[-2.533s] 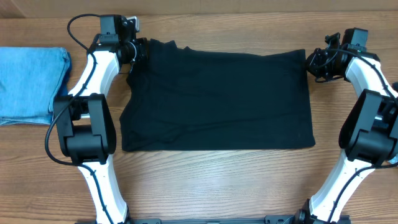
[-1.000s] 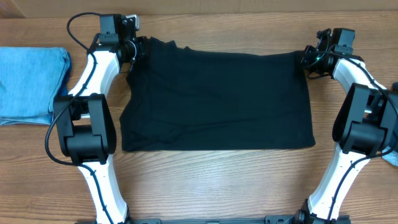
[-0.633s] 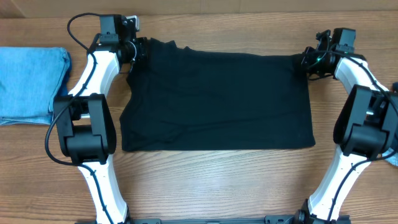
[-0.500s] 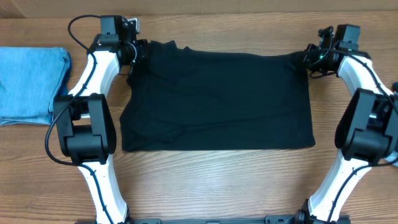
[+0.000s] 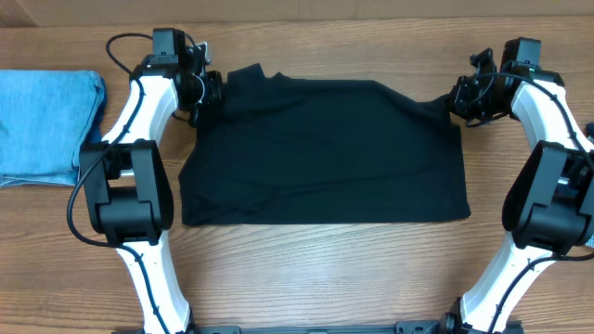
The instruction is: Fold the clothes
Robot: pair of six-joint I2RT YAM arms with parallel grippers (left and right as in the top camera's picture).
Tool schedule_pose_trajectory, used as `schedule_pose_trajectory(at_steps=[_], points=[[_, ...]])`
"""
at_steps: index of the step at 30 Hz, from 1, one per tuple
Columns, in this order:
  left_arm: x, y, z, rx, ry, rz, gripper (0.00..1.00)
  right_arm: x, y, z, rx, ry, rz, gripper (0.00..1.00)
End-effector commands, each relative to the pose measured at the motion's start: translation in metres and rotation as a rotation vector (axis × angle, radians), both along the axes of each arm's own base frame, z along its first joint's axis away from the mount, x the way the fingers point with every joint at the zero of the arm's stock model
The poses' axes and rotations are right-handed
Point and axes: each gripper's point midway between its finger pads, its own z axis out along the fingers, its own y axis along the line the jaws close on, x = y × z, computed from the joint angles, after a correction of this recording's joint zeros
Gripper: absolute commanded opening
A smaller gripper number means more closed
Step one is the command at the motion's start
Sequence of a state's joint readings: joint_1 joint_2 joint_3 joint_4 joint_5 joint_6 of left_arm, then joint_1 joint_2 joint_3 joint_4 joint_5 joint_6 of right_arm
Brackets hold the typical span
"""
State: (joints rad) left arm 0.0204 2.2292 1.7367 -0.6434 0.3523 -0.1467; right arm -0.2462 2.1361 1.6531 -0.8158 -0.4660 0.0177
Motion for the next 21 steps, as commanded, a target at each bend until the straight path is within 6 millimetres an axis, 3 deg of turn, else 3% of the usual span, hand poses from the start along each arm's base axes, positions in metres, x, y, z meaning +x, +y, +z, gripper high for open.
schedule_pose_trajectory(at_steps=[1, 3, 6, 8, 12, 16, 21], points=[[0.002, 0.003, 0.016, 0.006, -0.032, -0.021, 0.16, 0.006, 0.002, 0.022, -0.015, -0.068, 0.028, 0.04], [0.003, 0.004, 0.017, 0.009, -0.039, -0.022, 0.27, 0.008, 0.001, 0.022, -0.018, -0.077, 0.028, 0.04], [0.003, 0.01, 0.017, 0.009, -0.037, -0.011, 0.31, 0.007, 0.001, 0.022, -0.018, -0.076, 0.028, 0.04], [0.004, 0.013, 0.017, 0.009, -0.04, -0.005, 0.44, 0.006, 0.002, 0.022, -0.016, -0.07, 0.028, 0.04], [0.024, 0.02, 0.028, 0.005, -0.132, 0.024, 0.59, 0.007, 0.001, 0.022, -0.018, -0.076, 0.028, 0.04], [0.055, 0.021, 0.051, 0.002, -0.288, 0.042, 0.67, 0.007, 0.001, 0.022, -0.018, -0.075, 0.028, 0.04], [0.075, 0.005, 0.066, 0.007, -0.399, 0.02, 0.7, 0.009, 0.001, 0.023, -0.02, -0.082, 0.029, 0.04]])
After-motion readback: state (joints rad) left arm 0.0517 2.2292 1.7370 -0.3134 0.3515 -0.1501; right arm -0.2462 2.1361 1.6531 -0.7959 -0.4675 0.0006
